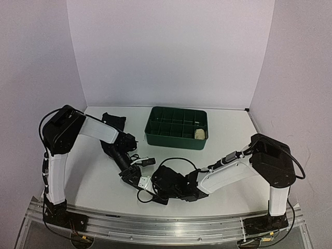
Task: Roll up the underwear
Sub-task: Roll the underwear to the center of the board.
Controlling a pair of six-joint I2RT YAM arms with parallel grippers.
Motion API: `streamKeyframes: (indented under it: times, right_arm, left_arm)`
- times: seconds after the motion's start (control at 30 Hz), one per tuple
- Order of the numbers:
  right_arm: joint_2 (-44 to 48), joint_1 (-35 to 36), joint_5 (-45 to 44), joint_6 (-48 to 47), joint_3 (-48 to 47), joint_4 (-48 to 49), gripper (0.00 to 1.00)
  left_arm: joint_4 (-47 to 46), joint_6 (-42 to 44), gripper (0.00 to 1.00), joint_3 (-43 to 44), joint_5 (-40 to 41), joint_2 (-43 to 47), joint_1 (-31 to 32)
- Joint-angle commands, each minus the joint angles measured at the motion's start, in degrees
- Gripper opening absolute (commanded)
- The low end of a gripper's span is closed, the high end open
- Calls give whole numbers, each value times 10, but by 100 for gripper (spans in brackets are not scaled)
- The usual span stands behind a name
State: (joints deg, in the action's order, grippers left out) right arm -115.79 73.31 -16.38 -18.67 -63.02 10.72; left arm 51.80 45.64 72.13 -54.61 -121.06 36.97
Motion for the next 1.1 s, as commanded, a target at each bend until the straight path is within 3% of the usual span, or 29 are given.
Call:
streamKeyframes:
  times: [0.0,0.17,0.27,0.43,0.57,0.73,0.87,1.03,1.07]
  right_arm:
    - [8,-12,112,119,20,-42,0]
    - [-25,-49,300,266,15,-44,0]
    - [-48,-68,374,326,-7,-43,0]
    - [-106,-116,484,441,-47,-43,0]
    - [-124,-125,507,456,-62,-44,0]
    - [-119,-130,508,459,-56,-44,0]
    - [-117,-130,506,457,-55,-44,0]
    - [-107,-132,493,454,-61,-45,1]
    - [-104,-133,488,452,-63,-45,5]
  left_arm:
    - [-87,28,56,-84,2,119,-31]
    - [-195,130,63,-202,2,272,-45]
    - [-243,151,63,-241,19,310,-40]
    - [-311,263,64,-310,72,353,0]
    - [-405,277,67,-338,135,359,42]
    - [-426,276,66,-319,194,310,50]
    - [-430,277,56,-314,226,286,52]
    - [-414,267,28,-308,227,281,58]
    - [-408,264,21,-305,227,278,61]
